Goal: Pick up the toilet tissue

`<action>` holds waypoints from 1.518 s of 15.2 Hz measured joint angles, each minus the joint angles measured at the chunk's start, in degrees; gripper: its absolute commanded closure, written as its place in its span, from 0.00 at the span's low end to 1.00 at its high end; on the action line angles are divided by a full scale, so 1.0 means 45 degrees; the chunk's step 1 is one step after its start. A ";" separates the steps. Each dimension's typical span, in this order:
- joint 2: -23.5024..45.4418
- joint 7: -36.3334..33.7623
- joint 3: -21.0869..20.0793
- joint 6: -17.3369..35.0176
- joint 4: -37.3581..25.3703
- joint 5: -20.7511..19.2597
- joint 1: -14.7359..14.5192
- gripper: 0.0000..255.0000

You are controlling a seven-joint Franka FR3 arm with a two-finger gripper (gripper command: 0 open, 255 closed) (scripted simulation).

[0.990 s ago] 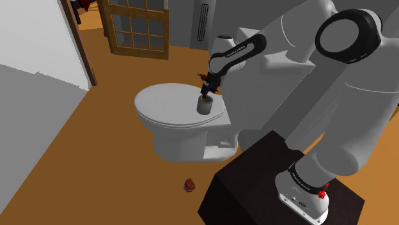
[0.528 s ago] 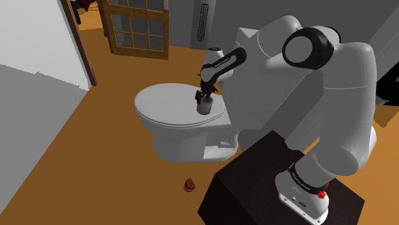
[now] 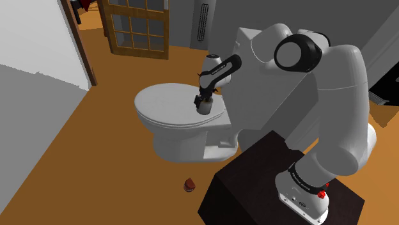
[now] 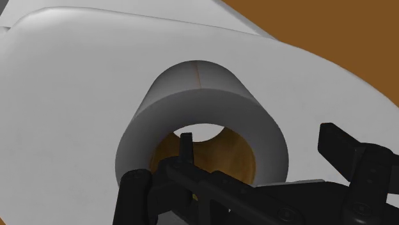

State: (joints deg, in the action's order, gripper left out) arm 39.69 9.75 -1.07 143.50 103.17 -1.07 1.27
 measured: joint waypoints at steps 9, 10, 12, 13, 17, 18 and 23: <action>0.0077 -0.0011 0.0007 0.0022 -0.0069 -0.0003 -0.0006 1.00; 0.0073 -0.0009 0.0006 0.0029 -0.0061 -0.0003 -0.0005 1.00; -0.0090 0.0007 0.0000 -0.0086 0.0008 0.0003 0.0008 1.00; -0.0187 0.0009 -0.0002 -0.0150 0.0041 0.0005 0.0010 1.00; -0.0659 0.0025 -0.0013 -0.0614 0.0049 0.0017 0.0023 1.00; -0.0813 0.0021 -0.0015 -0.0715 0.0101 0.0020 0.0022 1.00; -0.1484 0.0037 -0.0029 -0.1285 0.0202 0.0038 0.0037 1.00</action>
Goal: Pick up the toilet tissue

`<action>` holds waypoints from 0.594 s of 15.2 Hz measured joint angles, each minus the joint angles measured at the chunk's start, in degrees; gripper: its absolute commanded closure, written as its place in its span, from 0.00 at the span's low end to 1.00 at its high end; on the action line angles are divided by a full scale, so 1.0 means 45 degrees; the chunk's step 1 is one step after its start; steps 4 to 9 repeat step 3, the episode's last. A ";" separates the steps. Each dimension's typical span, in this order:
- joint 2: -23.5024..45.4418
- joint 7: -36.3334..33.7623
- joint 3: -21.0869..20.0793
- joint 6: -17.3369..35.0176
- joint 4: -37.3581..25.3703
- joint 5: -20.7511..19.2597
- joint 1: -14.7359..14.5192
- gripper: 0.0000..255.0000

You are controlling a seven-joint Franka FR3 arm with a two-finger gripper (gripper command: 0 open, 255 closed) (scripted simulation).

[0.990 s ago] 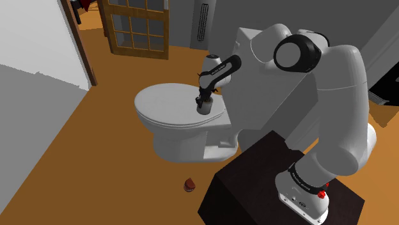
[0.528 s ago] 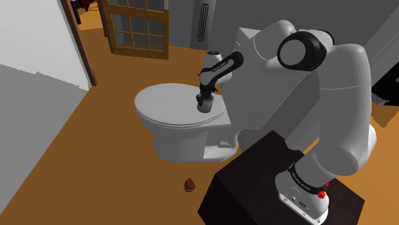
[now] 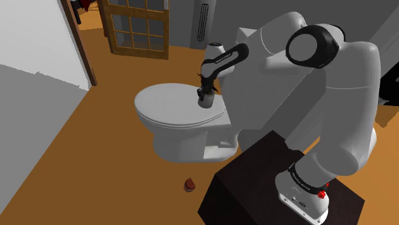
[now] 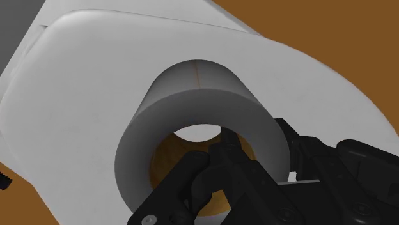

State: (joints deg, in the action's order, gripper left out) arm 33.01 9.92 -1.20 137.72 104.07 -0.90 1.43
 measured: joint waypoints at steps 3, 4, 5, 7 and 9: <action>-0.0286 -0.0006 -0.0007 -0.0294 -0.0010 0.0006 -0.0005 1.00; -0.0286 -0.0006 -0.0007 -0.0294 -0.0010 0.0006 -0.0005 1.00; -0.0286 -0.0006 -0.0007 -0.0294 -0.0010 0.0006 -0.0005 1.00; -0.0286 -0.0006 -0.0007 -0.0294 -0.0010 0.0006 -0.0005 1.00; -0.0286 -0.0006 -0.0007 -0.0294 -0.0010 0.0006 -0.0005 1.00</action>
